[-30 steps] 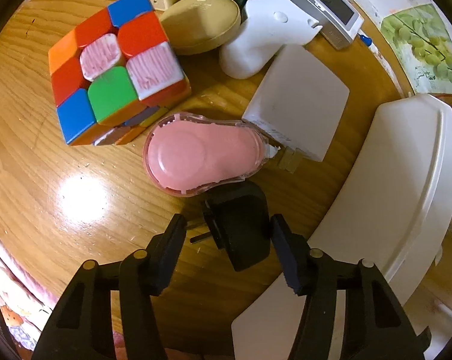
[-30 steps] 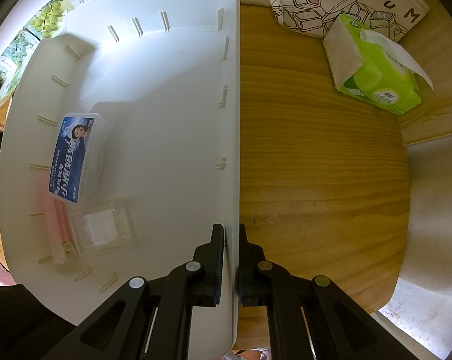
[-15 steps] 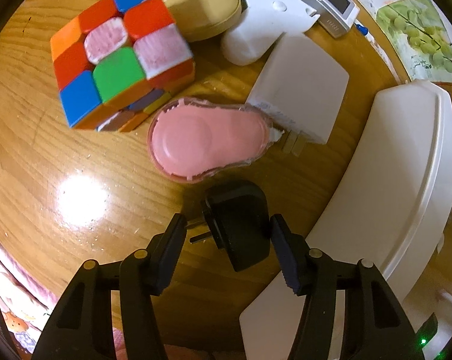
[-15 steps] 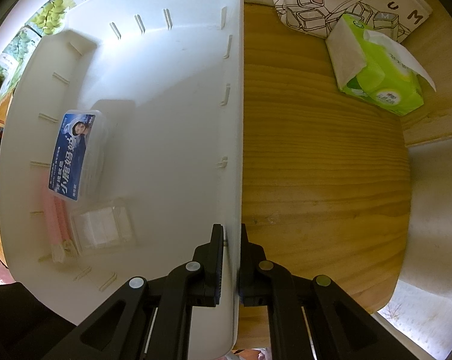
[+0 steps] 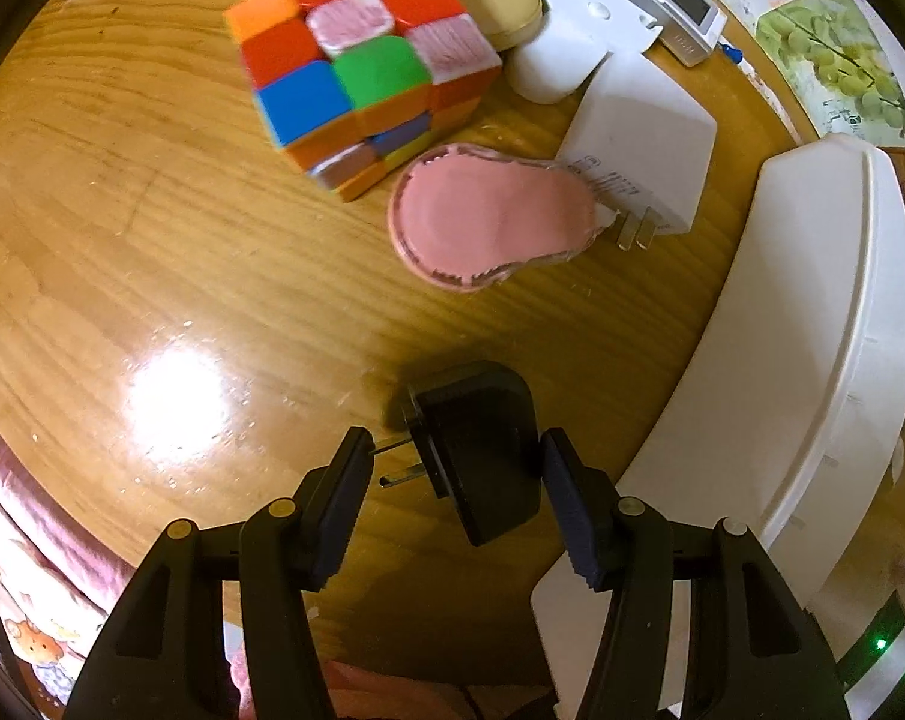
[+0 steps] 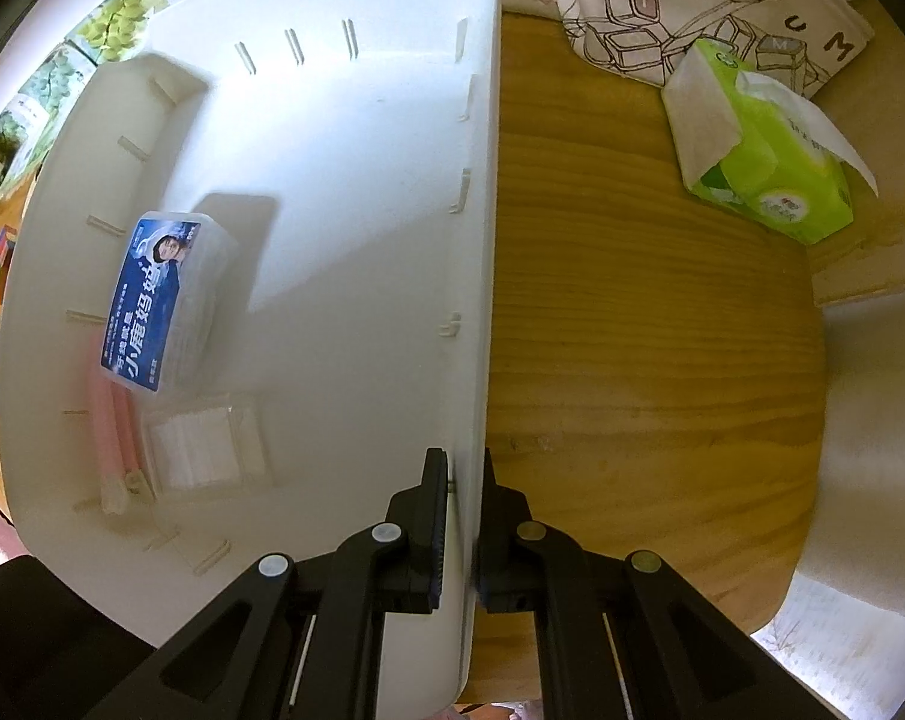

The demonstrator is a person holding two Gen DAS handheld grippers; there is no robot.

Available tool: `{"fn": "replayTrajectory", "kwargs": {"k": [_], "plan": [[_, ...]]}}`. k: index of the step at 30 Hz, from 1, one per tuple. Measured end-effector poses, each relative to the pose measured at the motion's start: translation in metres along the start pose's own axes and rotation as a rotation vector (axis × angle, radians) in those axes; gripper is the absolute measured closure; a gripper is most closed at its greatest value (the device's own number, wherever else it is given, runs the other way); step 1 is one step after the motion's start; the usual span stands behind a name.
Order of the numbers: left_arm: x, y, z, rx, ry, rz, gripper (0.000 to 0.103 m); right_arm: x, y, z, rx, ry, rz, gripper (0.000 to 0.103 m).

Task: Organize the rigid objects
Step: 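Close the left gripper on the black plug charger, then lift the black charger over the tray and release it with the left gripper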

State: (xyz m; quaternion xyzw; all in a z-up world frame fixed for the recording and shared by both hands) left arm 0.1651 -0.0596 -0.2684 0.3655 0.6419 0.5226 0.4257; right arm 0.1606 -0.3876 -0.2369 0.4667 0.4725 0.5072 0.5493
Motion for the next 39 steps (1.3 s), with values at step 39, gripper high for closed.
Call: {"fn": "replayTrajectory", "kwargs": {"k": [39], "plan": [[-0.087, 0.136, -0.057, -0.462, -0.468, -0.316, 0.042, 0.003, 0.006, -0.039, -0.033, 0.026, 0.058, 0.098]]}}
Point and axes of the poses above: each gripper's, at about its wrist camera, not at the fingertips, and y roughly against the way its jaws point, x to its left, z to its top, the point moved 4 cm from there along -y, roughly the way its jaws point, and after that the axes turned 5 degrees about -x, right-handed, at the moved point
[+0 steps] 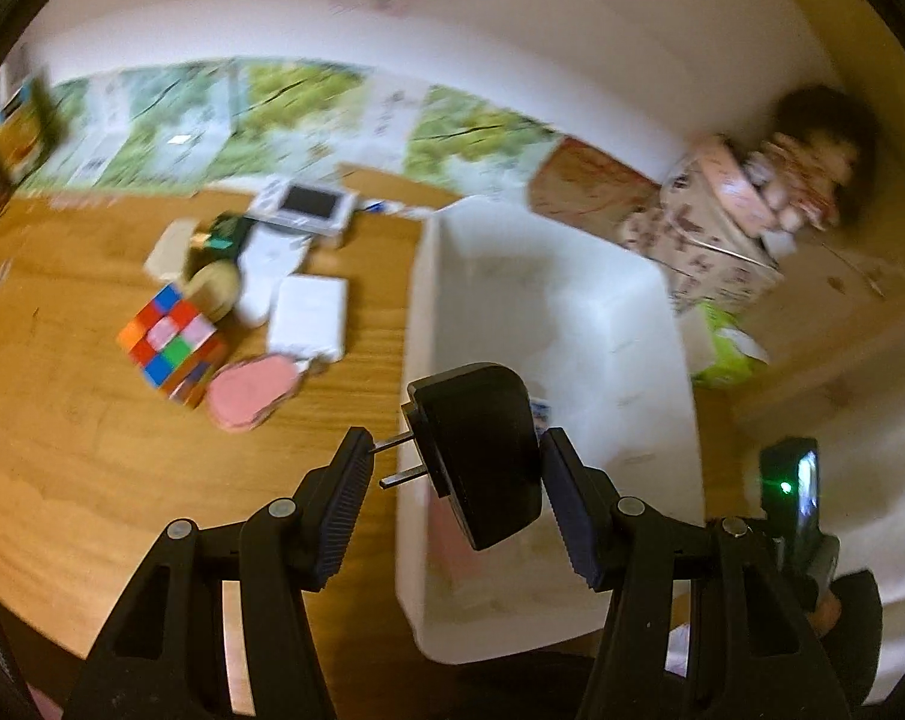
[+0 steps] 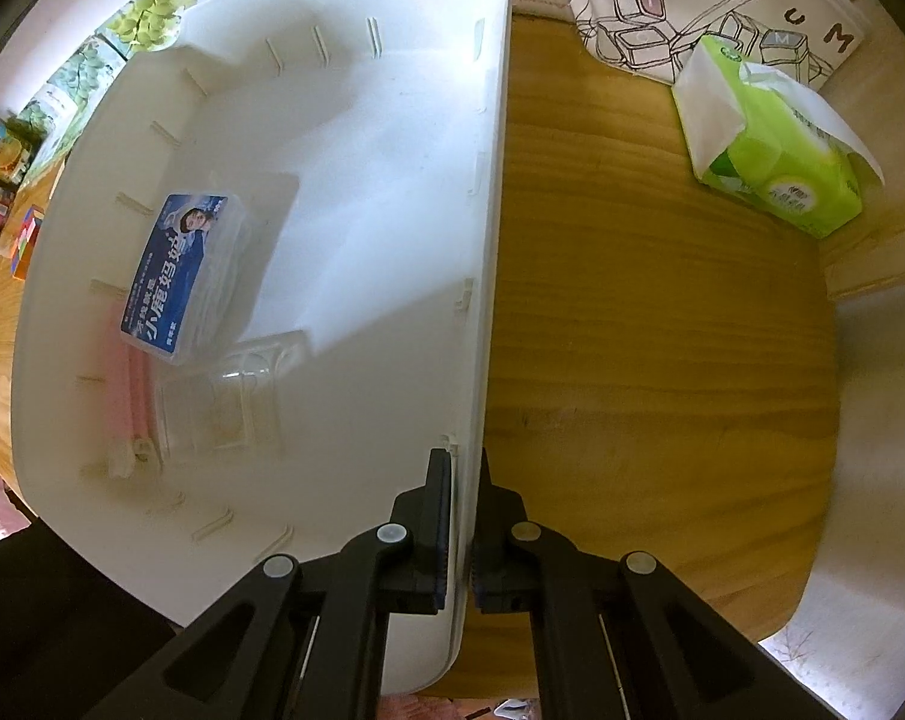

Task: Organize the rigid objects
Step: 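Lift the black charger over the tray and release it with the left gripper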

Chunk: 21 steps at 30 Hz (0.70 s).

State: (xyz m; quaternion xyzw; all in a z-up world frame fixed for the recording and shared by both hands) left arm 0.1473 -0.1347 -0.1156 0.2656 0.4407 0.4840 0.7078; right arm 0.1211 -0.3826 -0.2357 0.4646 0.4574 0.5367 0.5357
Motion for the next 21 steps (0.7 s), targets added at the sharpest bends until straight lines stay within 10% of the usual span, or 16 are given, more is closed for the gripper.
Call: {"fn": "replayTrajectory", "kwargs": {"k": [21], "plan": [[-0.062, -0.01, -0.02, 0.009, -0.227, -0.114, 0.045, -0.003, 0.0, -0.008, 0.008, 0.0, -0.001, 0.098]]}}
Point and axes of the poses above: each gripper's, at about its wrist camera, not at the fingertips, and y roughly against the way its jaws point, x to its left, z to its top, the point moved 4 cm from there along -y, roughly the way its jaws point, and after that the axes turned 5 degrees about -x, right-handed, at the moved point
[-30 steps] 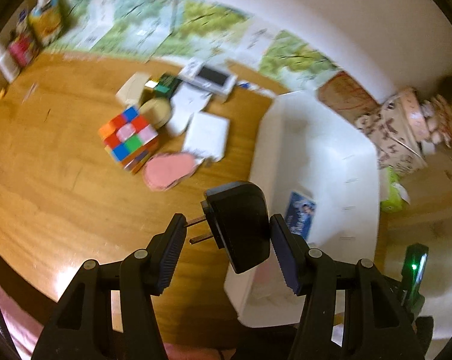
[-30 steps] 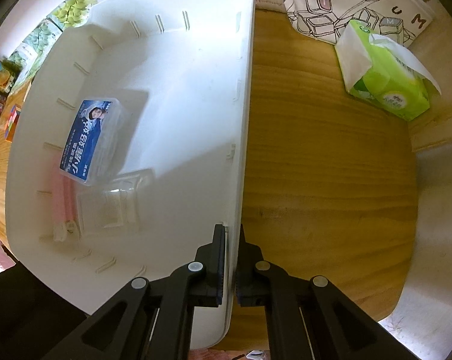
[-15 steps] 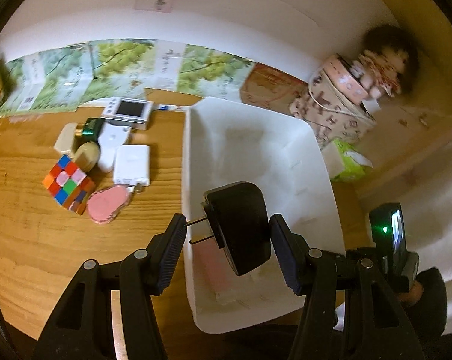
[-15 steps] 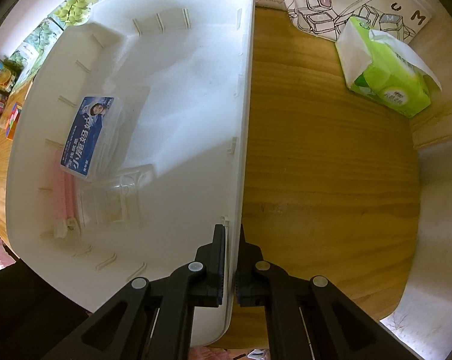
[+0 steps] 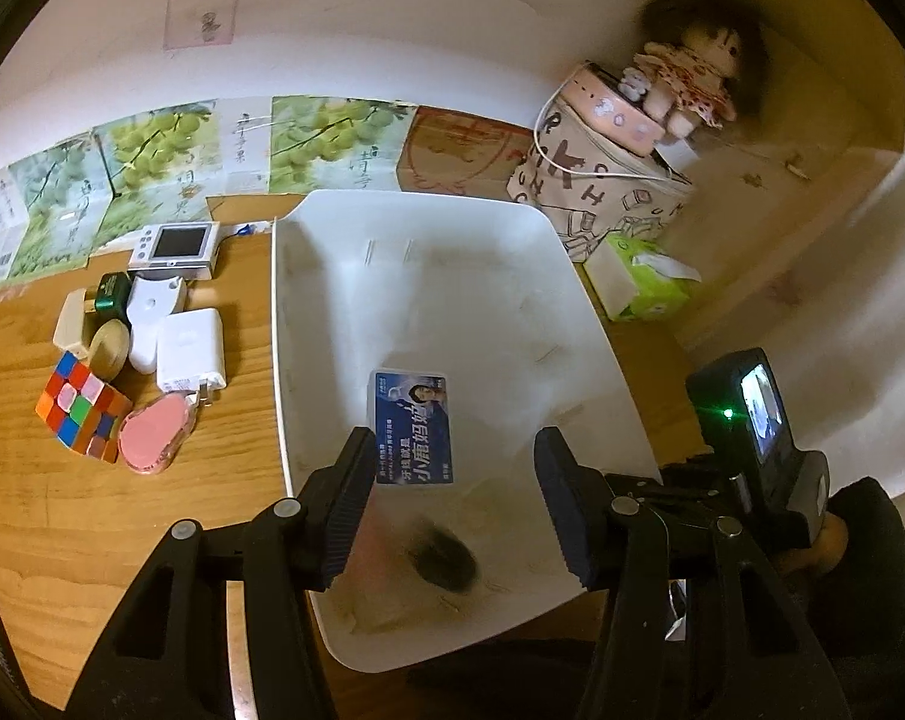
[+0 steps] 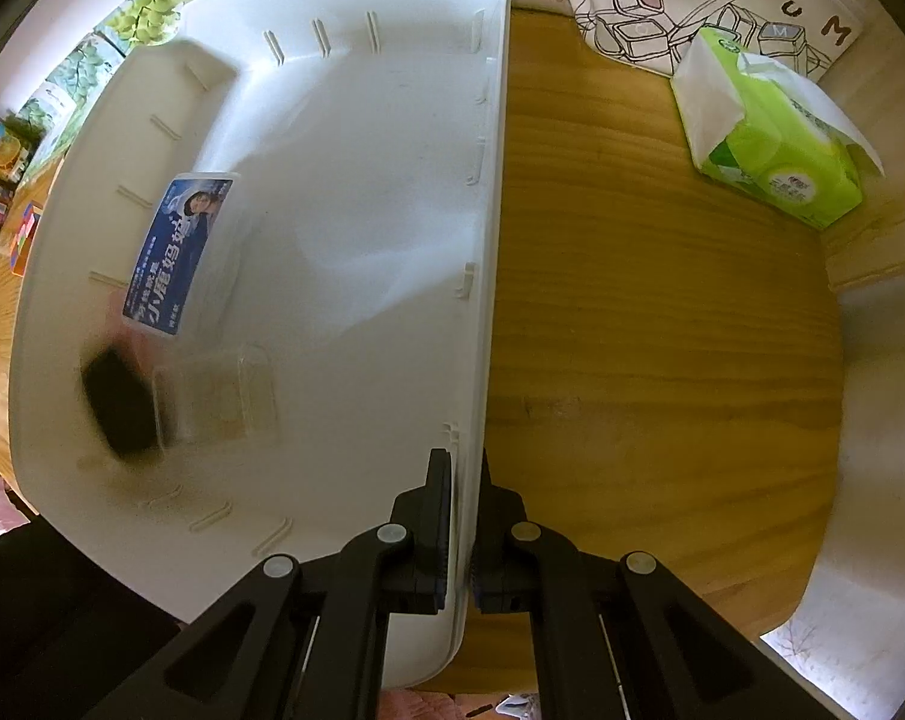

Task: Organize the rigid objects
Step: 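Lift the black charger over the tray and release it with the left gripper, then move the left gripper back to the Rubik's cube and grasp it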

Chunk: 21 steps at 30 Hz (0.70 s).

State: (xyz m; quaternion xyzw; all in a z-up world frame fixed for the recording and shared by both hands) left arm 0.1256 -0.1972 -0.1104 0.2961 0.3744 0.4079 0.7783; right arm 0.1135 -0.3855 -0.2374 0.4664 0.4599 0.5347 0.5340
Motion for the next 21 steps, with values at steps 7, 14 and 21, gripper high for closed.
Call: {"fn": "replayTrajectory", "kwargs": {"k": [7, 14, 21], "plan": [[0.009, 0.001, -0.002, 0.0, 0.018, 0.042, 0.045, 0.003, -0.002, -0.001, -0.003, -0.003, -0.004, 0.098], [0.025, 0.006, -0.005, -0.004, 0.04, 0.101, 0.044, 0.002, -0.002, -0.002, -0.004, -0.008, -0.009, 0.098], [0.048, 0.013, -0.011, -0.008, 0.057, 0.191, 0.032, 0.0, 0.001, 0.001, -0.003, -0.007, -0.02, 0.098]]}}
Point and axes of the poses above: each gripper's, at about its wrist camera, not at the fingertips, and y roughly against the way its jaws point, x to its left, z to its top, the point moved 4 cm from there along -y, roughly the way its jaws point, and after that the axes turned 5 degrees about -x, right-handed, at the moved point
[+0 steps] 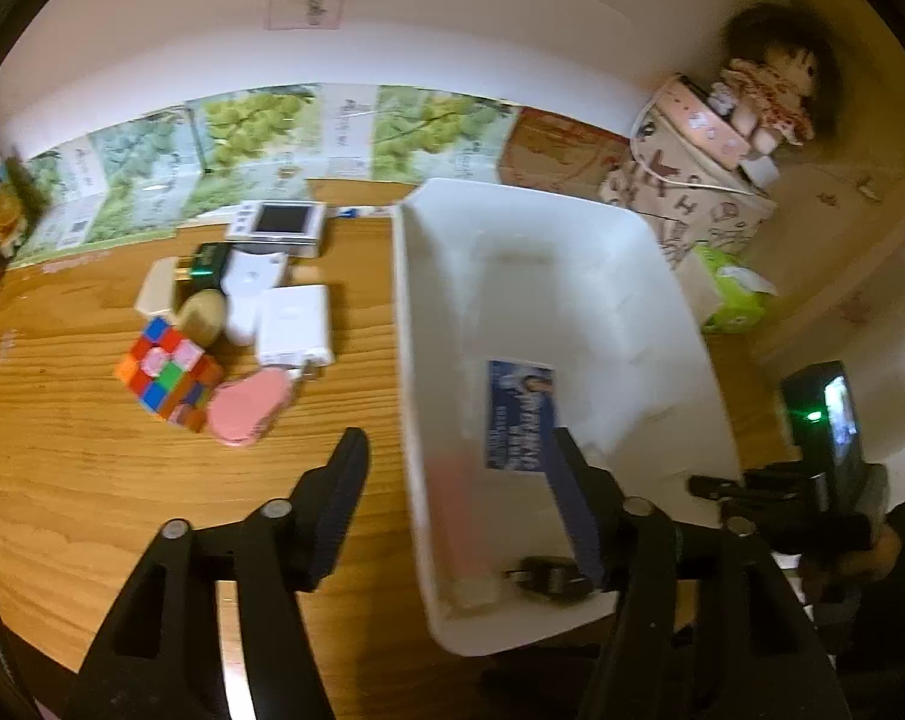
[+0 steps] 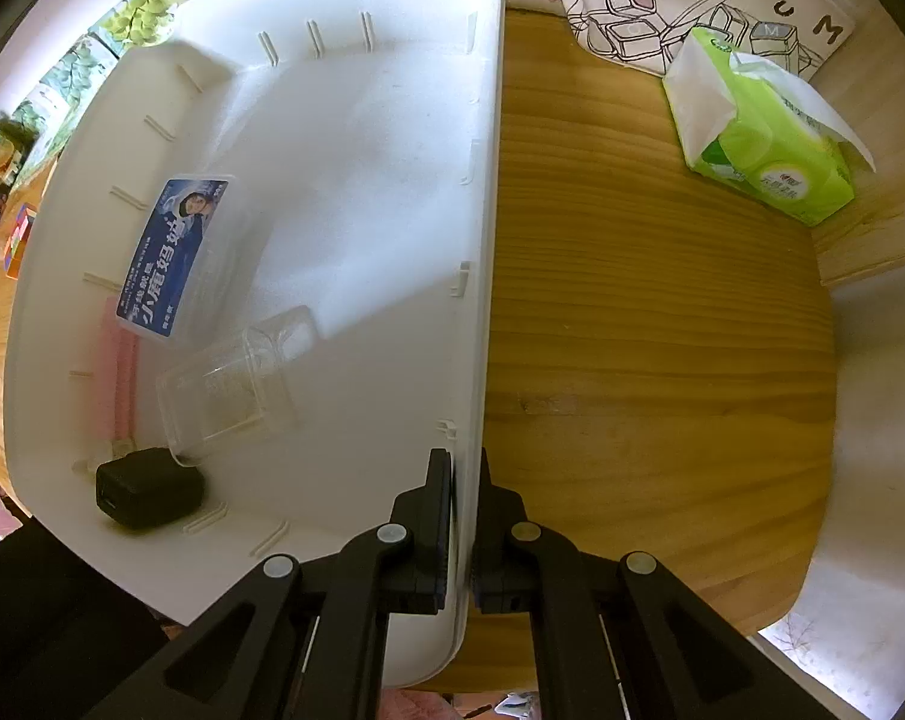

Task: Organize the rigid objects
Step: 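Move the left gripper back to the Rubik's cube and grasp it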

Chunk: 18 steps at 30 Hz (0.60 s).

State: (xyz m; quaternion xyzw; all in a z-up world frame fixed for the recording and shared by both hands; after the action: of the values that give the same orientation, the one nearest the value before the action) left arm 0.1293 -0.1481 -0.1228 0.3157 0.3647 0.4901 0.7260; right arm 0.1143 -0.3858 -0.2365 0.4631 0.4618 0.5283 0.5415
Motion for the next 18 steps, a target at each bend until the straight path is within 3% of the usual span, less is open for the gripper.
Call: {"fn": "replayTrajectory", "kwargs": {"k": [5, 8, 13, 18], "plan": [[0.022, 0.005, -0.004, 0.006, 0.0, 0.077, 0.029, 0.003, -0.002, 0.0, 0.005, -0.002, -0.006, 0.098], [0.037, 0.005, -0.005, 0.025, 0.017, 0.109, 0.021, 0.004, -0.002, 0.002, 0.011, -0.008, -0.007, 0.098], [0.067, -0.001, -0.007, 0.099, -0.005, 0.187, 0.019, 0.004, -0.004, 0.009, 0.013, -0.044, -0.008, 0.098], [0.093, -0.008, -0.002, 0.149, -0.028, 0.219, 0.017, -0.006, -0.006, 0.011, 0.016, -0.09, -0.01, 0.098]]}}
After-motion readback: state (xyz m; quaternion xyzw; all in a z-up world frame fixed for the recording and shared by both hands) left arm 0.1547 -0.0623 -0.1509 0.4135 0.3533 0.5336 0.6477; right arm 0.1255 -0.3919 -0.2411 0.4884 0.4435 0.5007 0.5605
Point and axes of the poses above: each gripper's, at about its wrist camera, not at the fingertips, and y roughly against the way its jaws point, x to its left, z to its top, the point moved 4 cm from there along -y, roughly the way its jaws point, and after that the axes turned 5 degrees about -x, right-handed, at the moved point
